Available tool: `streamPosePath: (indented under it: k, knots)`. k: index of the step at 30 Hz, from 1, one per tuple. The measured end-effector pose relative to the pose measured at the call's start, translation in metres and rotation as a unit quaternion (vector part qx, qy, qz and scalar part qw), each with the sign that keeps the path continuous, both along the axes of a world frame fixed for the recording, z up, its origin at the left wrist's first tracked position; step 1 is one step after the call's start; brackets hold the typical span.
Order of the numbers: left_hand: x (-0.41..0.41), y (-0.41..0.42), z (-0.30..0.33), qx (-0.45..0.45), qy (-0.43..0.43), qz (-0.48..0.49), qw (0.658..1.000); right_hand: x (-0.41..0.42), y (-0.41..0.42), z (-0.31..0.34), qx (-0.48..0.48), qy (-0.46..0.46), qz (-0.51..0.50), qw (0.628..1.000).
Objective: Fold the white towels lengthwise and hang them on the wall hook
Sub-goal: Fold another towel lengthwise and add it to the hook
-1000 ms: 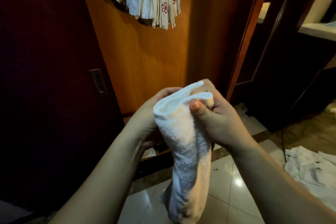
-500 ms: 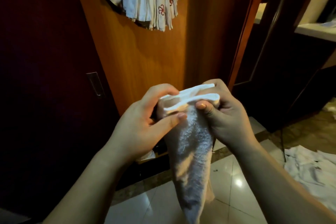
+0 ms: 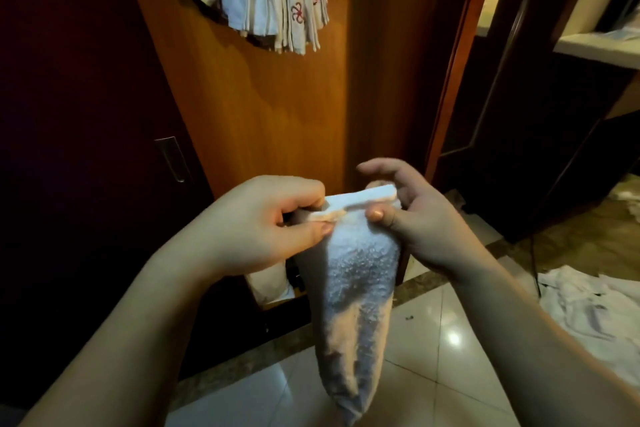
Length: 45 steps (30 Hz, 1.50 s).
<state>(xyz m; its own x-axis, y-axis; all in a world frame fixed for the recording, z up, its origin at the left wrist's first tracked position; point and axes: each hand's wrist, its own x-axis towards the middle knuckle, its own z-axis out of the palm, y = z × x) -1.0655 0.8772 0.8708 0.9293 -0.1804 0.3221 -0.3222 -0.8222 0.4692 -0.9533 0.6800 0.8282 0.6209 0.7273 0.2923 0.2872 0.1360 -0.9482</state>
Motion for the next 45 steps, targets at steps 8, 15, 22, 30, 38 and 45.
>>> streamPosePath:
  k: [8,15,22,30,38,45]
  knots:
    - [-0.001,0.004,-0.009,-0.210,0.069,-0.011,0.975,0.005,0.006,0.000,-0.023,0.032,0.069,0.997]
    - [0.006,-0.004,-0.037,-0.545,0.095,-0.037,0.832,-0.001,0.024,0.002,0.067,0.008,0.006,0.998]
    - [0.014,-0.003,-0.047,-0.561,0.155,0.015,0.813,0.006,0.033,0.006,0.096,-0.023,-0.039,0.994]
    - [0.046,-0.003,-0.027,-0.609,0.160,0.017,0.777,0.044,0.034,-0.049,0.022,0.332,0.008,0.943]
    - [0.072,0.021,-0.004,-0.644,0.148,0.067,0.748,0.048,0.036,-0.097,0.013,0.419,0.038,0.907]
    - [0.077,0.020,0.011,-0.630,0.138,0.111,0.757,0.044,0.044,-0.100,0.062,0.401,0.065,0.912]
